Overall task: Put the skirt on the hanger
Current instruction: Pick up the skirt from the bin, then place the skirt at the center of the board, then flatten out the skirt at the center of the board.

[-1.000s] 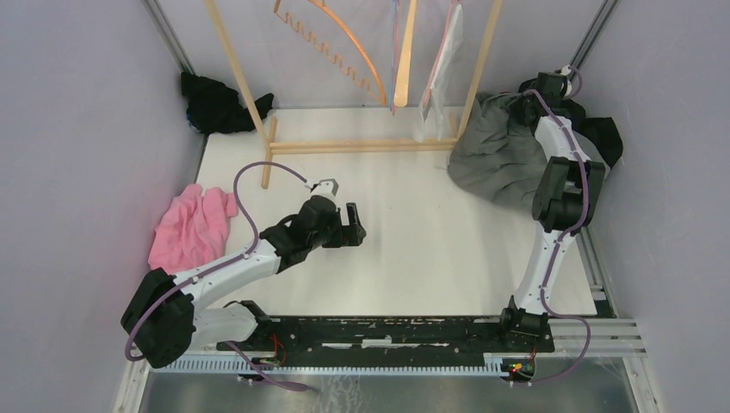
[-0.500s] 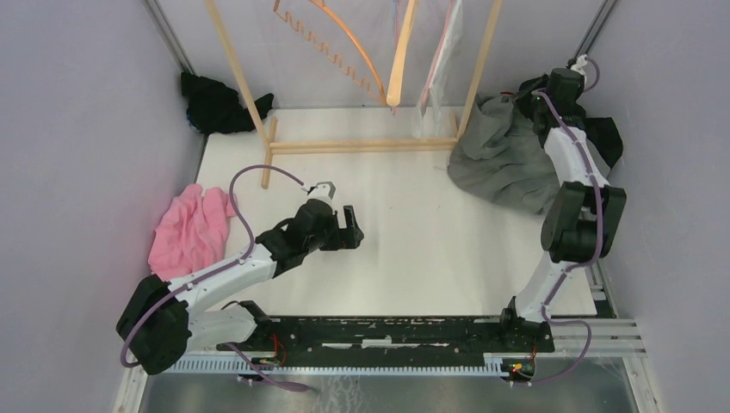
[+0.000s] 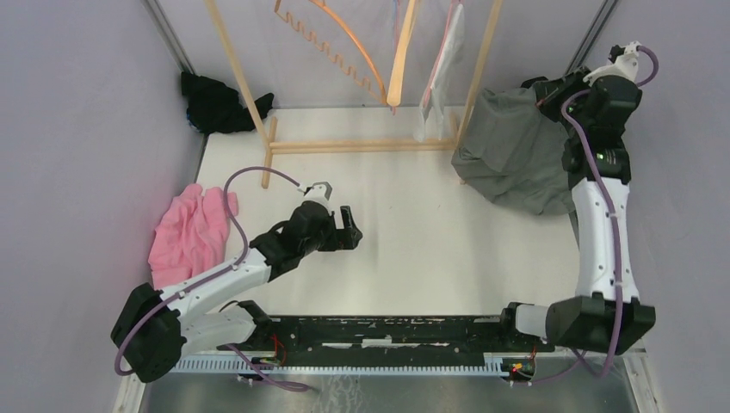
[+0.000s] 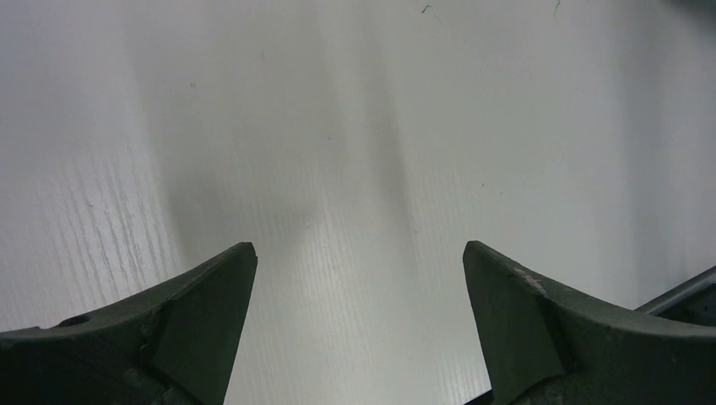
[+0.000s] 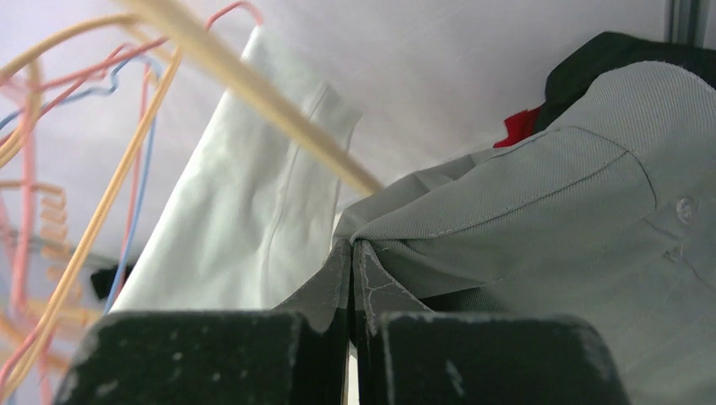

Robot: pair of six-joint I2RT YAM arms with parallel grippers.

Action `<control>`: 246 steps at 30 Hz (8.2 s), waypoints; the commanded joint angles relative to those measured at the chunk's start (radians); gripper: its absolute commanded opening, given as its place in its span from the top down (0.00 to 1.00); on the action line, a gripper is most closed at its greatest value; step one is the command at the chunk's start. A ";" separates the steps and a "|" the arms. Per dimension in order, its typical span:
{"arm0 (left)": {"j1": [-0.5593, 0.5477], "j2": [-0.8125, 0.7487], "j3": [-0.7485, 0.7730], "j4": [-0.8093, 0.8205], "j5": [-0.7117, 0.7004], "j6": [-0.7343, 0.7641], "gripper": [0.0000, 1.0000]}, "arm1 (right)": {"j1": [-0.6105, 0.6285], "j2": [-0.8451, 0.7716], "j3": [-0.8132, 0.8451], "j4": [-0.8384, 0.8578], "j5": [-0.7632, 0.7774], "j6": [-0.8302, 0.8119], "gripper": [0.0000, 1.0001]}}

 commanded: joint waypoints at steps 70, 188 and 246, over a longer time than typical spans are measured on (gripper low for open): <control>0.064 0.161 0.270 -0.121 -0.083 0.048 0.01 | 0.642 -0.257 -0.534 -0.414 0.347 -0.236 0.44; 0.307 -0.325 -0.186 -0.014 0.344 -0.090 0.50 | 0.754 -0.394 -0.740 -0.333 0.268 -0.183 0.74; 0.097 0.302 0.372 -0.475 -0.238 -0.076 0.30 | 0.828 0.001 -0.427 -0.226 0.260 -0.473 0.55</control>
